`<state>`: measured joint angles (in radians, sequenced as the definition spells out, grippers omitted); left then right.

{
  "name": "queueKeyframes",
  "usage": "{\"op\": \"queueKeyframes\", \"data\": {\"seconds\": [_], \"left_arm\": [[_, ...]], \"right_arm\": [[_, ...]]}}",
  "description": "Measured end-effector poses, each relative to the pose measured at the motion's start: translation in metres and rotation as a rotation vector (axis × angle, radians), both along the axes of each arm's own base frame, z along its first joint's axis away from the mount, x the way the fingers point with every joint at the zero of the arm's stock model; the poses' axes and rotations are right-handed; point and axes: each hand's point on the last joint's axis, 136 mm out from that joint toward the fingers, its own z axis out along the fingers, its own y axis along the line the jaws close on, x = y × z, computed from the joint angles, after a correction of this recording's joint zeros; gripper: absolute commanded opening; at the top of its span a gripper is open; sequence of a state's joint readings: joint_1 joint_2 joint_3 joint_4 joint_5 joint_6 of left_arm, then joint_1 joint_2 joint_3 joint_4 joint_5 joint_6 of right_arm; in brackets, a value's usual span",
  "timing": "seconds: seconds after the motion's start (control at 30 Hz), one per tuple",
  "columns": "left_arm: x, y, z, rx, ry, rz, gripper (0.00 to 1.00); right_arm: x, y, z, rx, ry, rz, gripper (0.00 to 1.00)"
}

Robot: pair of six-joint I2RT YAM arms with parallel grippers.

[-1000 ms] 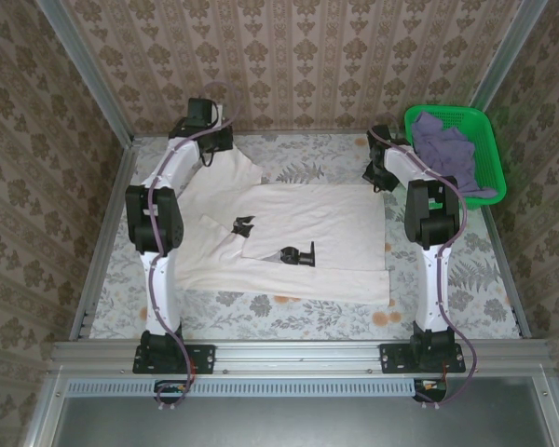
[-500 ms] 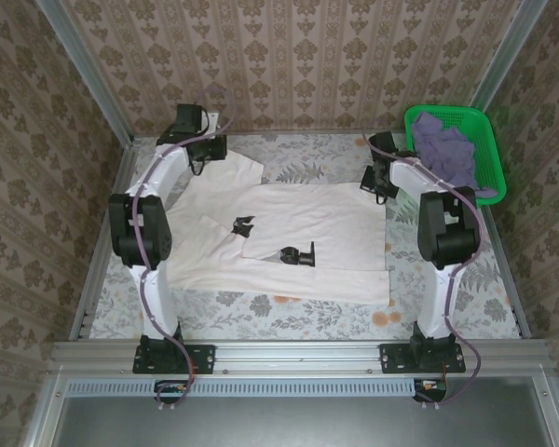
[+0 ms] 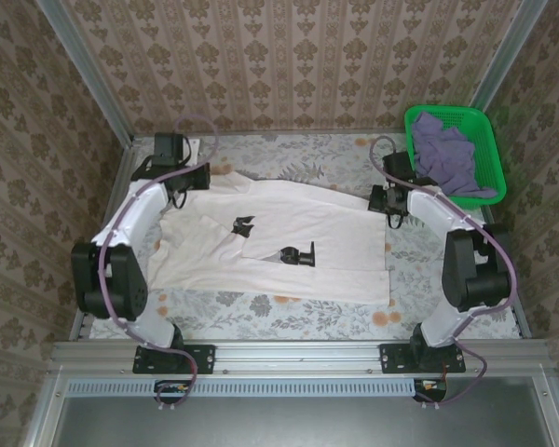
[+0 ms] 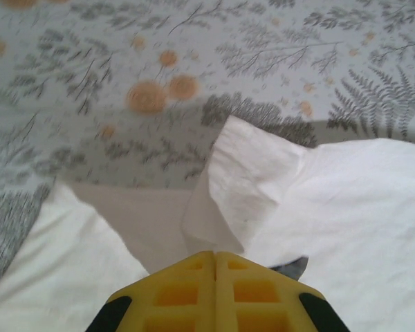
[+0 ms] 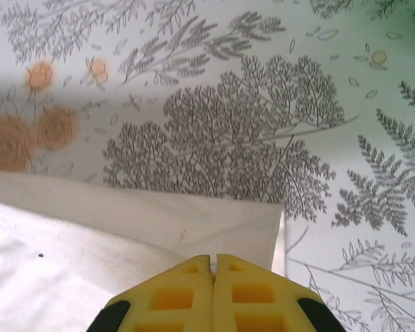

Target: Fold and stack the t-shirts

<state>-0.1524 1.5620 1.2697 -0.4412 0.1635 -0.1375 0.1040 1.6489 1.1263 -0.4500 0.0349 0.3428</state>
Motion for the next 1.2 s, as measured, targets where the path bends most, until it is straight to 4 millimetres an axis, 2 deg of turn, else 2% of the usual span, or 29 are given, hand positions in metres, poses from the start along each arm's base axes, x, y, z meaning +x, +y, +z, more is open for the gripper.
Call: {"op": "queueKeyframes", "data": {"seconds": [0.13,0.27,0.4,0.53,0.57,0.6,0.67,0.73,0.8,0.87,0.93,1.03,1.13,1.2], "left_arm": [[-0.029,0.024,-0.004,0.008,0.007,0.097,0.00],[-0.051,0.047,0.001,0.006,-0.016,0.189,0.00],[-0.062,0.058,0.004,0.006,-0.033,0.245,0.00],[-0.074,0.065,-0.007,0.015,-0.003,0.295,0.01],[-0.077,0.068,-0.011,0.021,0.008,0.315,0.07],[-0.081,0.072,-0.014,0.030,0.019,0.337,0.12],[-0.089,0.084,-0.019,0.057,0.045,0.407,0.13],[-0.095,0.100,-0.021,0.088,0.059,0.487,0.24],[-0.100,0.118,-0.021,0.106,0.066,0.574,0.31],[-0.103,0.131,-0.019,0.117,0.070,0.630,0.34],[-0.101,0.134,-0.016,0.113,0.067,0.648,0.38],[-0.086,0.129,-0.011,0.070,0.073,0.624,0.38],[-0.058,0.116,-0.014,0.004,0.122,0.556,0.26],[-0.033,0.101,-0.023,-0.045,0.174,0.486,0.26]], "right_arm": [[-0.018,0.001,-0.002,0.002,0.009,0.035,0.00],[-0.031,0.002,-0.005,0.004,0.017,0.051,0.00],[-0.041,0.003,-0.011,0.007,0.028,0.066,0.00],[-0.051,0.002,-0.020,0.006,0.055,0.069,0.04],[-0.053,0.002,-0.023,0.006,0.063,0.069,0.05],[-0.055,0.002,-0.025,0.006,0.069,0.068,0.08],[-0.062,0.001,-0.029,0.012,0.081,0.056,0.26],[-0.072,-0.001,-0.029,0.024,0.081,0.035,0.43],[-0.085,-0.005,-0.024,0.043,0.059,0.002,0.50],[-0.094,-0.013,-0.013,0.064,0.016,-0.047,0.52],[-0.098,-0.021,-0.001,0.098,-0.031,-0.111,0.51],[-0.097,-0.031,0.010,0.140,-0.075,-0.191,0.42],[-0.090,-0.027,0.005,0.197,-0.057,-0.228,0.31],[-0.080,-0.019,-0.002,0.238,-0.013,-0.237,0.27]]}}
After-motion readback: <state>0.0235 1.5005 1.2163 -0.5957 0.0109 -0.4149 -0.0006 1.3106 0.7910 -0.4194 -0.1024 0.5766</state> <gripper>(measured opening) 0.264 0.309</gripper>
